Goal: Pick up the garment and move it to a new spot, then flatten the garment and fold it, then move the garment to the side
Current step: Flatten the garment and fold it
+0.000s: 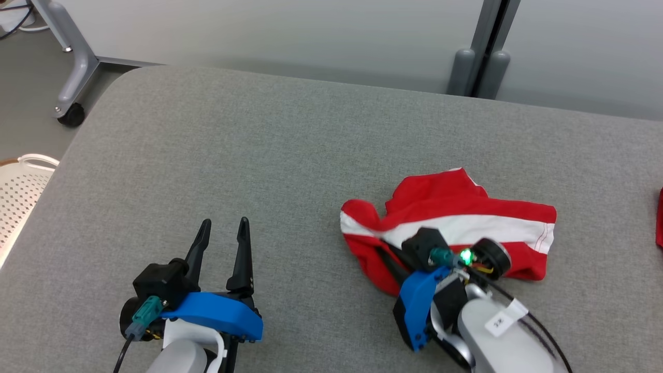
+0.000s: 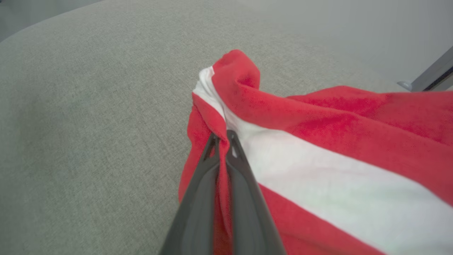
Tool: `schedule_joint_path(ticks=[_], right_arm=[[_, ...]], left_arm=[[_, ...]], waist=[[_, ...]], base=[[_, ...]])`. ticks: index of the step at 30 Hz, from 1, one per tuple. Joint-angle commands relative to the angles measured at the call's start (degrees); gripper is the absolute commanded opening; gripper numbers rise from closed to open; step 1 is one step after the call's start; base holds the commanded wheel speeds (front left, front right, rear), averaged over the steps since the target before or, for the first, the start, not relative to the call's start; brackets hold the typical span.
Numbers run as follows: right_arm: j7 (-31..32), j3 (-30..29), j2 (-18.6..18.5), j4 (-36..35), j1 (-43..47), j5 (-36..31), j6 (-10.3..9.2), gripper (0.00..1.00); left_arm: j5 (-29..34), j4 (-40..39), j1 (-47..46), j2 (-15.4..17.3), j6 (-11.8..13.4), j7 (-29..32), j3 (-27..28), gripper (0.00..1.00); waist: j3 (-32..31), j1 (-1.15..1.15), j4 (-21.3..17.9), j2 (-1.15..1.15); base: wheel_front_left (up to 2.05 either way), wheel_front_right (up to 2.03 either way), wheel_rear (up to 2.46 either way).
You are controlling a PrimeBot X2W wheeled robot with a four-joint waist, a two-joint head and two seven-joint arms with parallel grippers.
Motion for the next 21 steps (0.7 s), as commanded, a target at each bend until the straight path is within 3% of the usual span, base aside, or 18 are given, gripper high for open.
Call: schedule_joint_path(ticks=[1, 10, 11, 12, 13, 14, 15, 21], right_arm=[[0.4, 0.1, 0.3, -1.0, 2.6, 0.3, -0.01, 0.00], [-2.8, -1.6, 1.4, -1.9, 7.9, -0.8, -0.01, 0.00], [-3.5, -1.5, 1.5, -2.4, 8.2, -0.2, -0.01, 0.09], [-3.5, -1.5, 1.5, -2.4, 8.2, -0.2, -0.01, 0.09], [-4.3, -1.6, 1.5, -3.1, 8.5, 0.3, -0.01, 0.43], [-4.8, -1.5, 1.4, -3.6, 8.8, 0.7, -0.01, 0.84], [-5.3, -1.6, 1.4, -4.0, 9.3, 0.8, -0.01, 1.00], [-8.1, -4.7, 1.4, -7.3, 12.2, 2.2, -0.01, 1.00]], left_arm=[[0.2, -0.3, 0.6, 0.2, 0.2, -0.2, 0.3, 1.00], [0.2, -0.5, -0.1, 0.4, 0.3, 0.1, -0.2, 1.00], [0.2, -0.4, 0.0, 0.4, 0.3, 0.0, -0.3, 1.00], [0.2, -0.4, 0.0, 0.4, 0.3, 0.0, -0.3, 1.00], [0.2, -0.3, 0.0, 0.3, 0.2, 0.1, -0.4, 1.00], [0.1, -0.3, 0.1, 0.3, 0.2, 0.1, -0.5, 1.00], [0.1, -0.2, 0.1, 0.2, 0.2, 0.1, -0.6, 1.00], [-0.1, 0.5, 0.6, 0.0, -0.2, 0.2, -1.2, 1.00]], waist=[[0.1, 0.00, -0.2, 0.00], [-0.5, 0.00, -1.2, 0.00], [-0.7, 0.00, -1.4, 0.00], [-0.7, 0.00, -1.4, 0.00], [-0.9, 0.00, -1.6, 0.00], [-1.2, 0.00, -1.8, 0.00], [-1.4, 0.00, -2.1, 0.00], [-3.3, 0.00, -4.2, 0.00]], base=[[0.00, 0.00, 0.00], [0.00, 0.00, 0.00], [0.00, 0.00, 0.00], [0.00, 0.00, 0.00], [0.00, 0.00, 0.00], [0.00, 0.00, 0.00], [0.00, 0.00, 0.00], [0.00, 0.00, 0.00]])
